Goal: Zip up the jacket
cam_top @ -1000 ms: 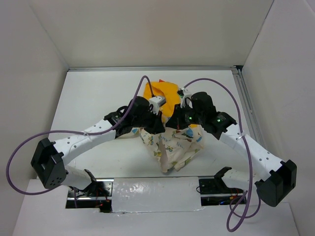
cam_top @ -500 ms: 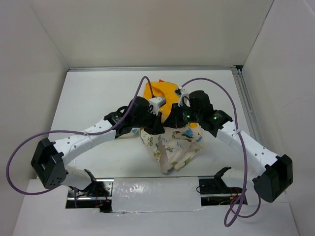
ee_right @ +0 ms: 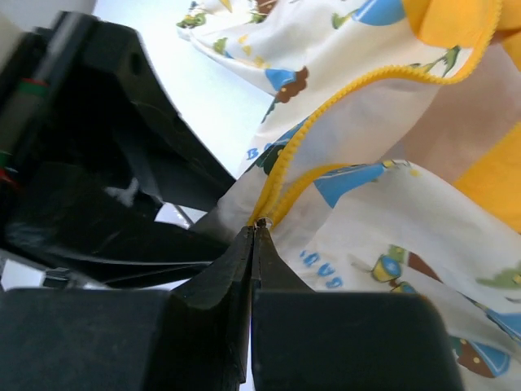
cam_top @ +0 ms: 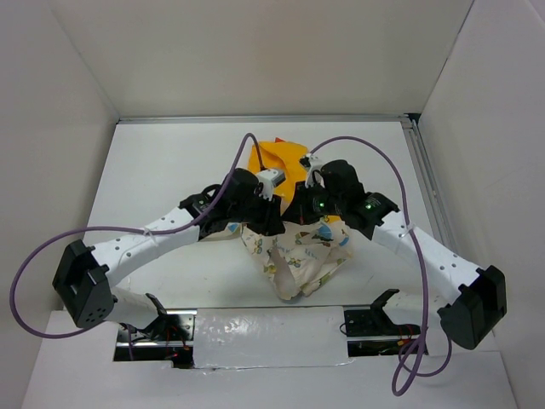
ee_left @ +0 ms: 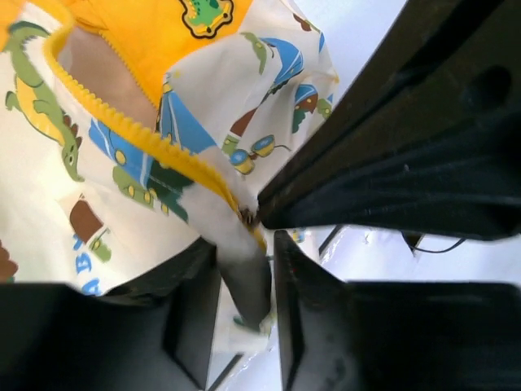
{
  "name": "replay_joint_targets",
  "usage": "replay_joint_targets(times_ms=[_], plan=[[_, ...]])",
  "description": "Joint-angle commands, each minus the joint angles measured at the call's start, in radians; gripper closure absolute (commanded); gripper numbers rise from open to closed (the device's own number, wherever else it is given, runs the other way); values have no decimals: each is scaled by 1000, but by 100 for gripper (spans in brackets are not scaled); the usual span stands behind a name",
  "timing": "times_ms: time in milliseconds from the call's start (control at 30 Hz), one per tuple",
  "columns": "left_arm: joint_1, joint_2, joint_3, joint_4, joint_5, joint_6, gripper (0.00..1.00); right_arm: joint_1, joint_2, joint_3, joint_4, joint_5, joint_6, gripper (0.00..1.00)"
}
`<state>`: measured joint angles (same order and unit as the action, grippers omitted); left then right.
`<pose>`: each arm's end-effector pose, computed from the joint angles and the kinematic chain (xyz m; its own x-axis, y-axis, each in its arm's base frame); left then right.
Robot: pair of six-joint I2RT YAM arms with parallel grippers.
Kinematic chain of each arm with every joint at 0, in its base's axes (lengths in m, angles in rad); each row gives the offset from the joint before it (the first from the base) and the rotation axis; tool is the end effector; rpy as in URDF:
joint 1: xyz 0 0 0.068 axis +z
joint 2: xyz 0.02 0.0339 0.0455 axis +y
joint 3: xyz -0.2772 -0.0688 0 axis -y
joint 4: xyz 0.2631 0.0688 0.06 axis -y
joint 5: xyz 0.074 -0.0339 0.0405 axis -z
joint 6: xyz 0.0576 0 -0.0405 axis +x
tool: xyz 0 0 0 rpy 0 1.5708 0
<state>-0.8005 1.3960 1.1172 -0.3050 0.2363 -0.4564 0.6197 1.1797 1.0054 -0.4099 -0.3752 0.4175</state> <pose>0.2338 -0.2604 0.3001 -0.7120 0.1185 -0.6921 0.5793 0.6562 -0.4836 0.2240 0.1858 0.3129 -0.7304 -0.0577 -0.6806 -0.5394 0.6600 0.5230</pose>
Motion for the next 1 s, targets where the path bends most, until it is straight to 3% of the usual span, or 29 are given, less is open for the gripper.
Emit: replay_joint_targets(times_ms=[0,233,500,633,900,967], plan=[[-5,-54,24,-5,-23,-22,56,2,-31,32,-29,53,-29,100],[-5,-124,-5,-26,-100,-13,43,0,-46,39,-55,16,-42,100],[-5,-88,52,-103,-106,-4,46,-11,-68,52,-52,-1,-32,100],[-5,-92,27,-80,-72,-22,43,-15,-65,55,-43,-27,-34,100],[-5,-35,61,-22,9,-34,49,-11,-54,41,-24,-36,-33,100],[-5,-9,76,-25,29,-34,58,-9,-55,39,-20,-34,-34,100]])
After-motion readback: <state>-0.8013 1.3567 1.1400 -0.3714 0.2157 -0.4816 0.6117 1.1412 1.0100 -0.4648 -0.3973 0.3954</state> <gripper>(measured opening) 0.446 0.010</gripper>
